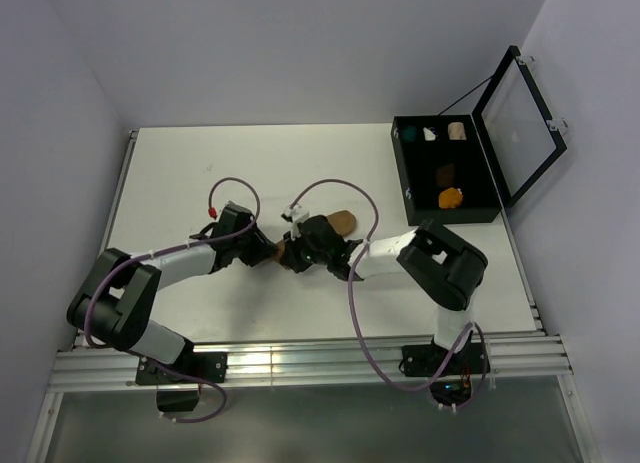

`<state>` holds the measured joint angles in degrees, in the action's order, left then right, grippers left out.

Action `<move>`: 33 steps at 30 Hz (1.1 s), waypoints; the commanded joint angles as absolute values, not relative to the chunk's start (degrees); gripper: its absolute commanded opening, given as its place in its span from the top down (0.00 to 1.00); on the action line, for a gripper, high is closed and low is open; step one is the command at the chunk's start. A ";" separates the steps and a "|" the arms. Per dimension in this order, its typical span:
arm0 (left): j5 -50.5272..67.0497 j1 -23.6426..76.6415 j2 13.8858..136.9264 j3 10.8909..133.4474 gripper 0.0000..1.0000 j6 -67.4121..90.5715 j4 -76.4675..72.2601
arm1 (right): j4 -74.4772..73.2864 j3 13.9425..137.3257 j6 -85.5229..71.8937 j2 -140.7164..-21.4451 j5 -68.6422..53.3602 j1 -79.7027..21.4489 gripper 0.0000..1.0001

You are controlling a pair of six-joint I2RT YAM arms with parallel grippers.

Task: Roll the socks
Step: Roll the sock at the center of the board.

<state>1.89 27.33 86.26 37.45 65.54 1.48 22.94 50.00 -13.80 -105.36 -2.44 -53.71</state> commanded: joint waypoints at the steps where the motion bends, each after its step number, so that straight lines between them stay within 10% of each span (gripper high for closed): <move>1: 0.53 27.69 83.06 35.87 0.59 68.11 0.53 | 25.92 47.20 -24.85 -104.67 -19.05 -48.53 1.00; 33: 0.27 30.59 91.49 38.58 0.63 67.94 -3.17 | 31.82 46.32 -46.15 -121.03 -37.00 -33.75 1.00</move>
